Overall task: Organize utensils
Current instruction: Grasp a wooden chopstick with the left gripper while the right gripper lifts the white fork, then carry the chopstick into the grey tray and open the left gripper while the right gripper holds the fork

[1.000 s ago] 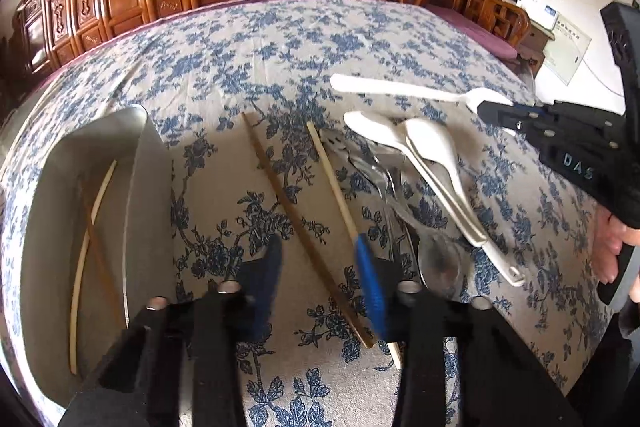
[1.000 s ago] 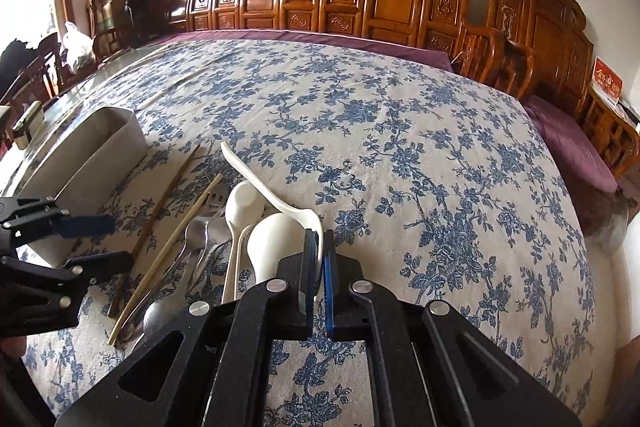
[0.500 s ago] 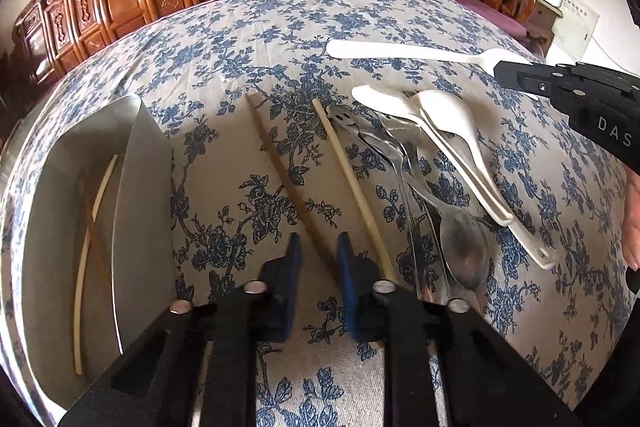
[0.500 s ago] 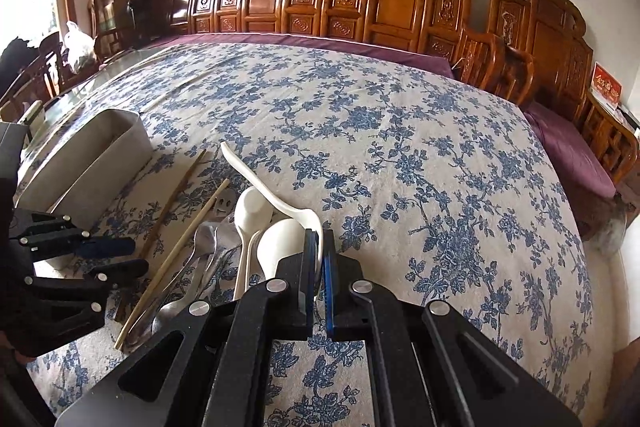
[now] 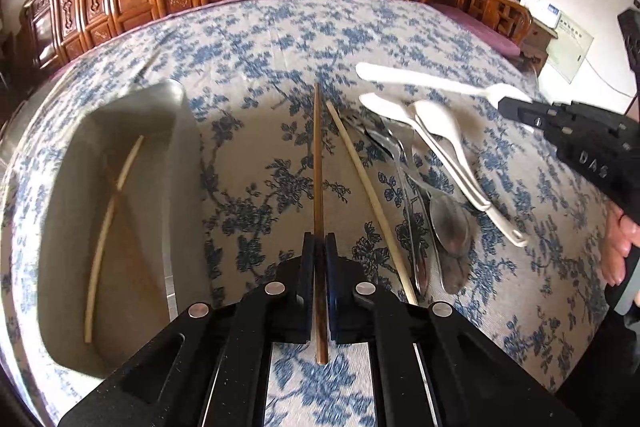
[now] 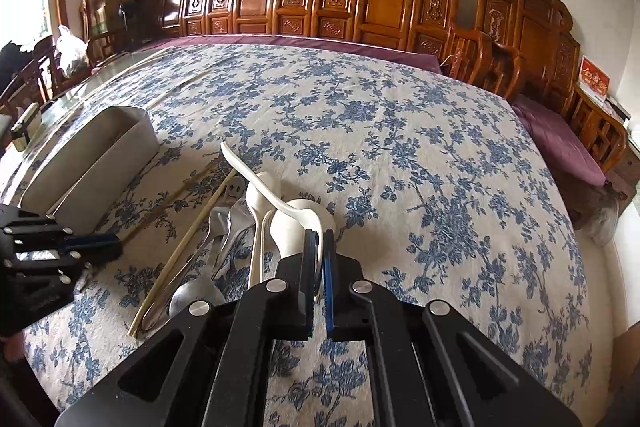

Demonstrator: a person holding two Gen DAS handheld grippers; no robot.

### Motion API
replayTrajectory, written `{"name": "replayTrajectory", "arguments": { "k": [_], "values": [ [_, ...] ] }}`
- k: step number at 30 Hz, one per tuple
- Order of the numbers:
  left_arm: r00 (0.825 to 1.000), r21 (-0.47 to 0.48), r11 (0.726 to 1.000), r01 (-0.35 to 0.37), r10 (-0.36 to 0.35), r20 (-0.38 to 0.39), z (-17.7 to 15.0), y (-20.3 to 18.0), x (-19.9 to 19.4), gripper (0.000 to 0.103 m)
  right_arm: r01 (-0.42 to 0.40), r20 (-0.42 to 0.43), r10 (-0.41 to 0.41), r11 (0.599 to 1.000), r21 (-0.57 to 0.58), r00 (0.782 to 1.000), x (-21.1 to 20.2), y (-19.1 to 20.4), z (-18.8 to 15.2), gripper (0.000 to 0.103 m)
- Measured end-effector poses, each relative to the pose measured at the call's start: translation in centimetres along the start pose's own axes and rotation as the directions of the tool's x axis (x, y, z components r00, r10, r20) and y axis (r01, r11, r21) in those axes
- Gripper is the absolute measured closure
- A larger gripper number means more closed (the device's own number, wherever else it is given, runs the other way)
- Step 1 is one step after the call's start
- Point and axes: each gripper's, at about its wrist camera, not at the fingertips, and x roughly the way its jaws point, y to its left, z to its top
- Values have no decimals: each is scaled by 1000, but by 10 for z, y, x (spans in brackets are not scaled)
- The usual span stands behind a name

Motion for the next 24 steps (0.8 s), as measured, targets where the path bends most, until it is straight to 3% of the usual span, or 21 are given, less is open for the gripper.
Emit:
{"name": "replayTrajectory", "arguments": {
  "k": [16,24],
  "values": [
    [991,-105,994,26,-12,130,-7,56,-78,99,52,16,-52,999,-4,999,-41,40,-3,99],
    [993,-149,989,25,-7,117,-12,89,-86,99,57,24,-56,996,-70,998,-59,72,6,99]
  ]
}}
